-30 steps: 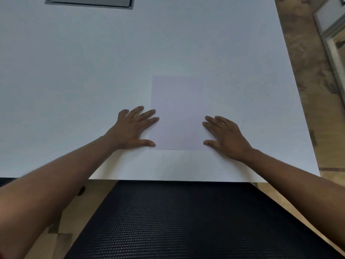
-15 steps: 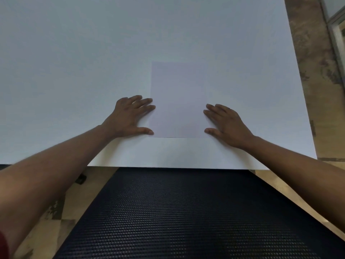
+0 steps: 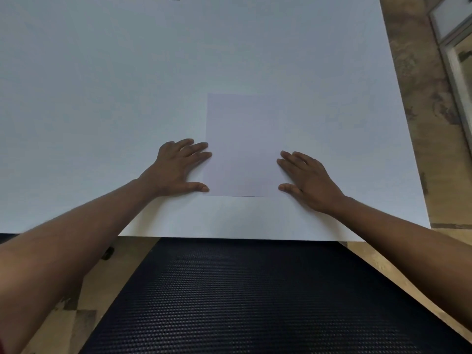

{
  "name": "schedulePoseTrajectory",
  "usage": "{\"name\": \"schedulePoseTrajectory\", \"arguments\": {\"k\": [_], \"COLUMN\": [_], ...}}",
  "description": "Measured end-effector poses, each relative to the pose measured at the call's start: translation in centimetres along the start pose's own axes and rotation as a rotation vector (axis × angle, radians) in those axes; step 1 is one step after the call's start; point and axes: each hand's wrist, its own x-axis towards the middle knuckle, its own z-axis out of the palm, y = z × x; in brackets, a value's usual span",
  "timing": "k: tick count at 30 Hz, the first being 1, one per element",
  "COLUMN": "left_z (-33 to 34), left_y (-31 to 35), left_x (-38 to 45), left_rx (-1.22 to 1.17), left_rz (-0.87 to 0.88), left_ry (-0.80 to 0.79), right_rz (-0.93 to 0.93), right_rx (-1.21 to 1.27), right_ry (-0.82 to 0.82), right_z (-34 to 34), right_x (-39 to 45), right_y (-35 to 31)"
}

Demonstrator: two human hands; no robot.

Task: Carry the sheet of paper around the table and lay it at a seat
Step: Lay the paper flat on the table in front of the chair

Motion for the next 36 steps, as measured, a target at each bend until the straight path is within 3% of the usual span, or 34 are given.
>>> {"name": "schedulePoseTrajectory", "arguments": {"k": [10,36], "left_z": [-0.3,-1.6], "left_y": [0.1,0.8], "left_x": [0.2,0.5], "left_rx": [-0.015,0.031], "left_rz": [-0.012,-0.057], "left_ry": [0.037,-0.134], "right_rz": [-0.007,0.003], "right_rx": [-0.045,-0.068], "right_ry": [-0.012,-0.021], "right_z": [-0.6,-1.1], "right_x": [0.1,0.4], "right_y": [-0.2,-0.7]}}
